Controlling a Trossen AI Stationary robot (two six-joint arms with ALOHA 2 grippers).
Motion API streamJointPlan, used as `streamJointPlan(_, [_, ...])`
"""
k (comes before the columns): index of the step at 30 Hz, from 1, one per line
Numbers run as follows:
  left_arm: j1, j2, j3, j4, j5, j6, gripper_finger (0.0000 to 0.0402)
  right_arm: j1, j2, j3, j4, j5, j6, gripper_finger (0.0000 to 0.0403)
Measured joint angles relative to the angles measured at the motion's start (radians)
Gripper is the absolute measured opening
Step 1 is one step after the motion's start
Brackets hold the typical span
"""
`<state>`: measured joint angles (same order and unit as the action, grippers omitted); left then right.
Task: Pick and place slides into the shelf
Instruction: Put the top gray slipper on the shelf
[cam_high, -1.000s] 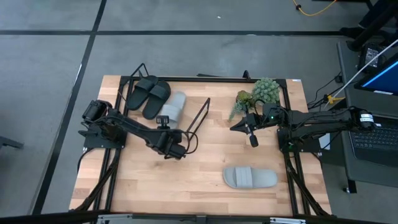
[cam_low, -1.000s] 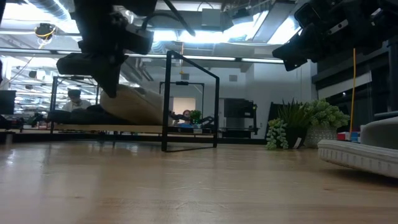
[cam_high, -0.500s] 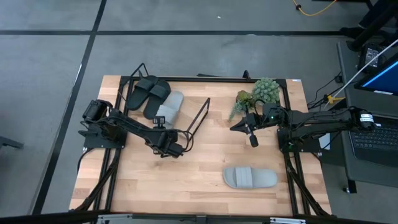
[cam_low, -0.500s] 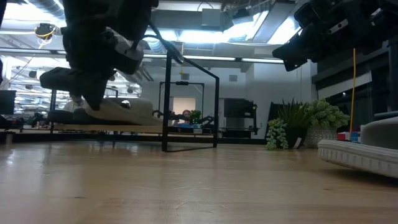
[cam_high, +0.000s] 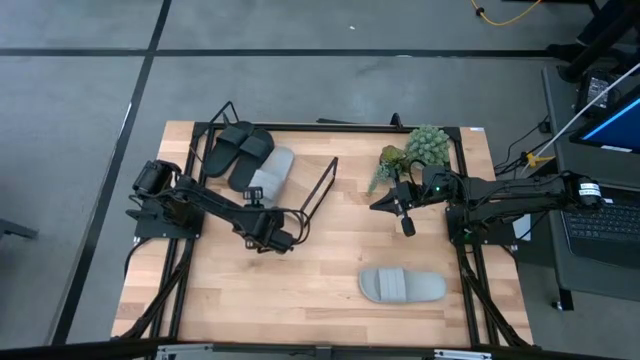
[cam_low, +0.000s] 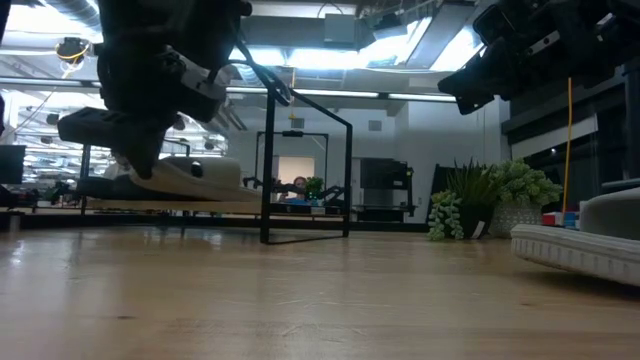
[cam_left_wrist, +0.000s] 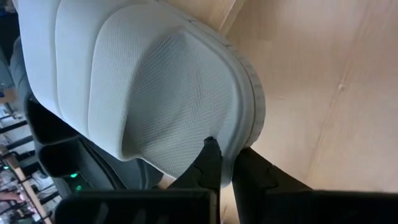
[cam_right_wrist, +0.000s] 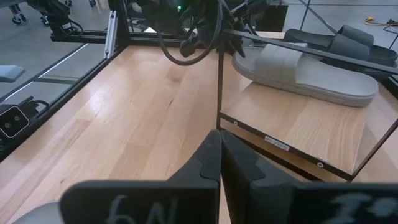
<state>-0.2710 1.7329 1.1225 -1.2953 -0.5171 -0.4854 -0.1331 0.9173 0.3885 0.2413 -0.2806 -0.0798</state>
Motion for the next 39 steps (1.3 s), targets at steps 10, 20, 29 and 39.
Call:
streamJointPlan(10, [-0.018, 0.000, -0.001, -0.020, 0.019, -0.011, 0.0012, 0.000, 0.000, 0.000, 0.000, 0.000, 0.000, 0.0006])
streamJointPlan(20, [-0.015, 0.000, -0.001, -0.021, 0.022, -0.011, 0.0012, 0.000, 0.000, 0.000, 0.000, 0.000, 0.001, 0.0006])
streamJointPlan(29, [-0.014, 0.000, -0.002, -0.027, 0.050, -0.016, 0.0061, 0.000, 0.000, 0.000, 0.000, 0.000, 0.023, 0.0006])
streamJointPlan(39, [-0.014, 0.000, -0.002, -0.044, 0.034, -0.016, 0.0087, 0.000, 0.000, 0.000, 0.000, 0.000, 0.022, 0.0006])
